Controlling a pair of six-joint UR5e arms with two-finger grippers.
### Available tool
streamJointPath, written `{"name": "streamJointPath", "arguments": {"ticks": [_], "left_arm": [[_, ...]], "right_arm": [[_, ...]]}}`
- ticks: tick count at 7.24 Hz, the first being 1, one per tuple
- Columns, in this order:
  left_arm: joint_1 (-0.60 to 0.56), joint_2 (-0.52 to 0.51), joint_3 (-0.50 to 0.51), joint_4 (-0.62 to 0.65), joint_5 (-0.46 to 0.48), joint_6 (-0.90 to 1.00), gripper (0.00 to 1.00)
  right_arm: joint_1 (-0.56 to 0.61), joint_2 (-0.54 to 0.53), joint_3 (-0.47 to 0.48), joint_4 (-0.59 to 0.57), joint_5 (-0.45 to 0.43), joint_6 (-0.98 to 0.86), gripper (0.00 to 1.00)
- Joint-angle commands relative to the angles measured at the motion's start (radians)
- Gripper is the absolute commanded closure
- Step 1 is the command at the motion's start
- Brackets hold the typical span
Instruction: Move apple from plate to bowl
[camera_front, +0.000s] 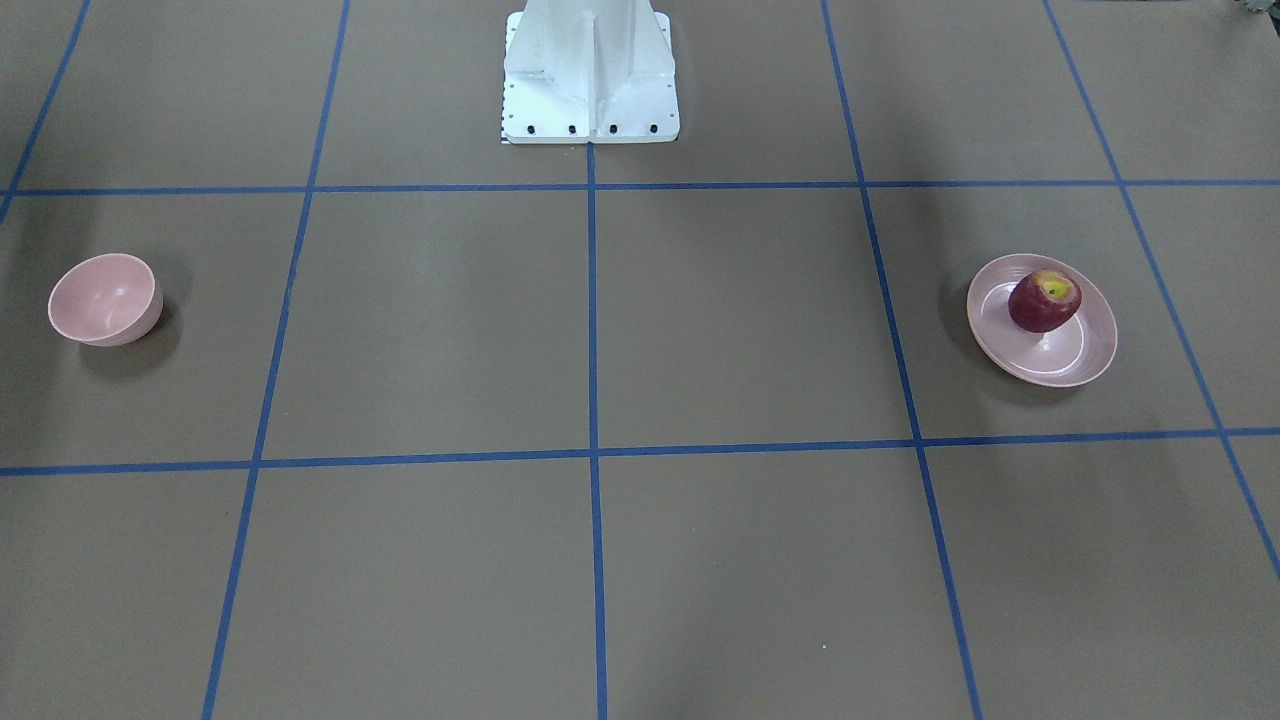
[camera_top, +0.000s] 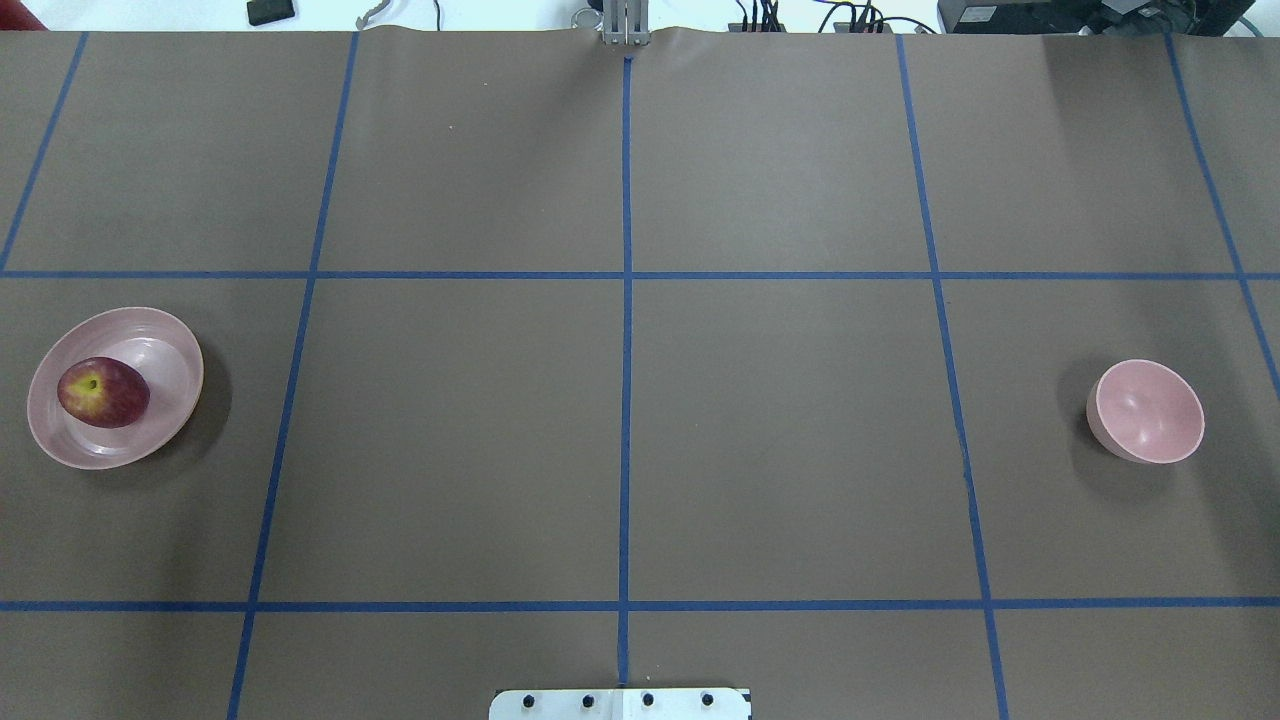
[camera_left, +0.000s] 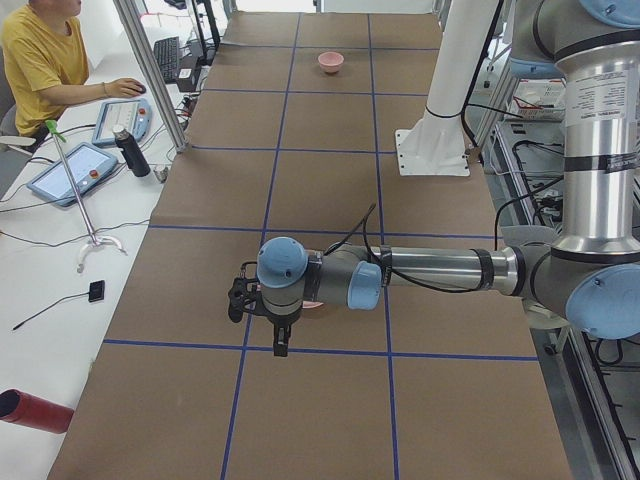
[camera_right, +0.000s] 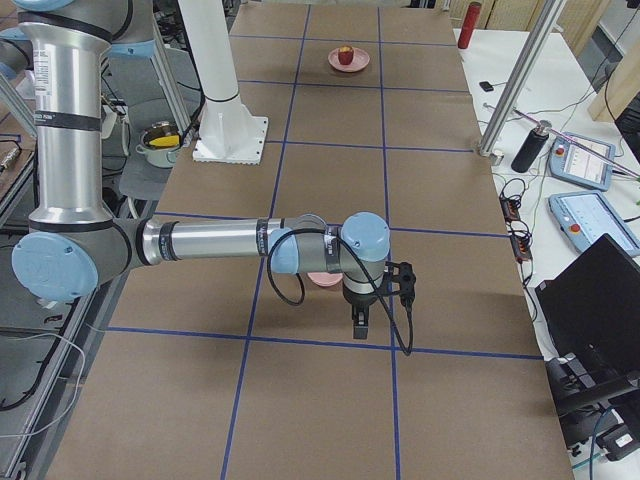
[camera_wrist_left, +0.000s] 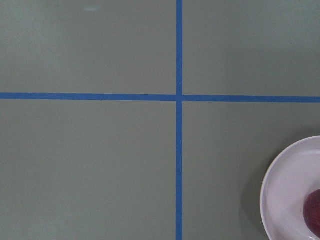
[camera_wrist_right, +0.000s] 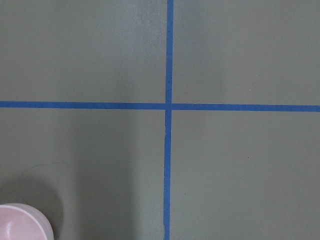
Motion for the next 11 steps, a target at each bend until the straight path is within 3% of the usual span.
{"name": "streamJointPath", "arguments": {"ticks": [1,4,6,7,8,11], "left_arm": [[0.0,0.0,-0.002,0.0,0.002,0.0,0.02],[0.0,-0.003,-0.002,0.0,0.0,0.009,0.02],[0.0,-0.001,-0.002,-0.003,0.0,0.01,0.02],[0.0,-0.001,-0.002,-0.017,0.002,0.01,0.02],[0.0,0.003,-0.002,-0.026,0.002,0.01,0.02],[0.0,0.016,0.008,-0.081,0.002,0.004,0.02]], "right_arm": [[0.0,0.0,0.0,0.0,0.0,-0.001,0.0],[0.0,0.003,0.011,0.0,0.03,0.005,0.0],[-0.018,0.008,0.063,-0.002,0.167,0.012,0.0],[-0.026,0.014,0.068,0.0,0.173,0.037,0.0],[-0.1,0.014,0.106,0.018,0.154,0.184,0.0],[-0.363,-0.139,0.105,0.511,-0.036,0.593,0.0]]}}
